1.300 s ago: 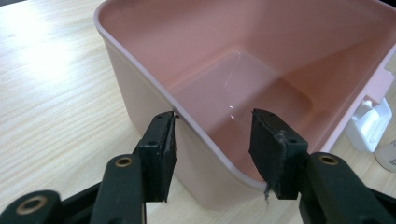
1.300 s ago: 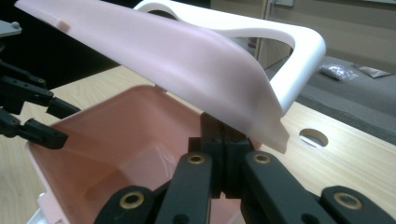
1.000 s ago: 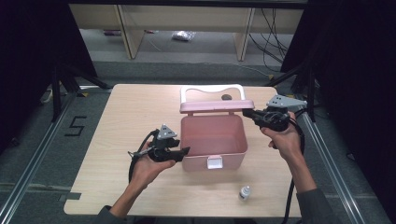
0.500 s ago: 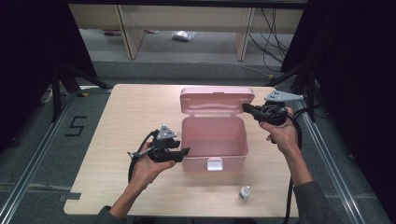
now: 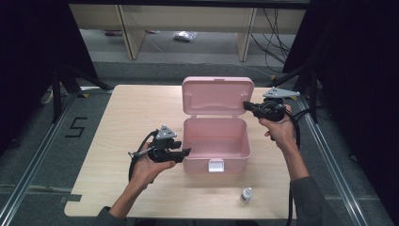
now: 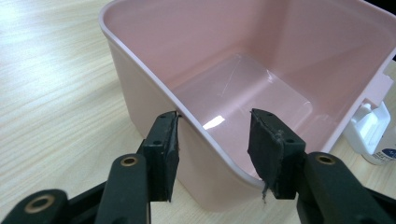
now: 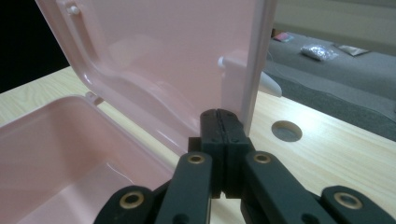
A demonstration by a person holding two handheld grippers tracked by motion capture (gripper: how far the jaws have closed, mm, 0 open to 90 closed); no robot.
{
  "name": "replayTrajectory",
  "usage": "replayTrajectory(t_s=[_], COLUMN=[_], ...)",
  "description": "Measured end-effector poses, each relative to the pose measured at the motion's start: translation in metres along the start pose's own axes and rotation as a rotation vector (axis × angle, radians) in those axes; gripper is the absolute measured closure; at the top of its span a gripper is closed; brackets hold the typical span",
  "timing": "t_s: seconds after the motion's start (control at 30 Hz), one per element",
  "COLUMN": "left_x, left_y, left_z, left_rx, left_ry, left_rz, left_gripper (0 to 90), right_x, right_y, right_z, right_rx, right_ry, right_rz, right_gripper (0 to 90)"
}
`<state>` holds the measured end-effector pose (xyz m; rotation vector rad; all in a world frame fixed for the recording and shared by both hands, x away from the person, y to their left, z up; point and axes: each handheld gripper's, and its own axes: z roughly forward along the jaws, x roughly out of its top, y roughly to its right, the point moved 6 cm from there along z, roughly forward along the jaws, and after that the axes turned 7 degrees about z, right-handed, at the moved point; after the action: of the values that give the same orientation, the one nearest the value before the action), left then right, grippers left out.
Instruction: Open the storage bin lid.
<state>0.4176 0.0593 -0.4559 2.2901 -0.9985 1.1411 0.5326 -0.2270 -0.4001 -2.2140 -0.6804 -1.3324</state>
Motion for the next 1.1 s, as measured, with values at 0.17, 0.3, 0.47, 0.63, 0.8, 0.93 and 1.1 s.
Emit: replayTrajectory(t_s=[0.17, 0.3, 0.47, 0.63, 0.8, 0.93, 1.1], left_x=[0.0, 0.0, 0.0, 0.0, 0.0, 0.0, 0.0], left_y=[-0.001, -0.001, -0.001, -0.001, -0.001, -0.001, -0.001], left_z=[0.001, 0.001, 0.002, 0.002, 0.002, 0.002, 0.002], left_rx=[0.007, 0.002, 0.002, 0.009, 0.012, 0.008, 0.013], left_ry=[0.007, 0.009, 0.01, 0.008, 0.008, 0.011, 0.014], left_rz=[-0.015, -0.016, -0.015, -0.012, -0.013, -0.01, -0.008], left_gripper=[53.1, 53.1, 52.8, 52.5, 52.5, 52.1, 51.8], right_x=[-0.002, -0.007, -0.013, -0.016, -0.017, -0.02, -0.022], right_y=[0.005, 0.006, 0.009, 0.01, 0.013, 0.015, 0.013], right_z=[0.005, 0.009, 0.012, 0.013, 0.015, 0.015, 0.012], right_rx=[-0.011, -0.018, -0.032, -0.024, -0.052, -0.071, -0.081], right_ry=[-0.007, -0.009, -0.033, -0.04, -0.043, -0.051, -0.052], right_rz=[0.02, 0.058, 0.078, 0.12, 0.109, 0.103, 0.07], right_gripper=[90.0, 90.0, 90.0, 90.0, 89.8, 88.6, 88.4])
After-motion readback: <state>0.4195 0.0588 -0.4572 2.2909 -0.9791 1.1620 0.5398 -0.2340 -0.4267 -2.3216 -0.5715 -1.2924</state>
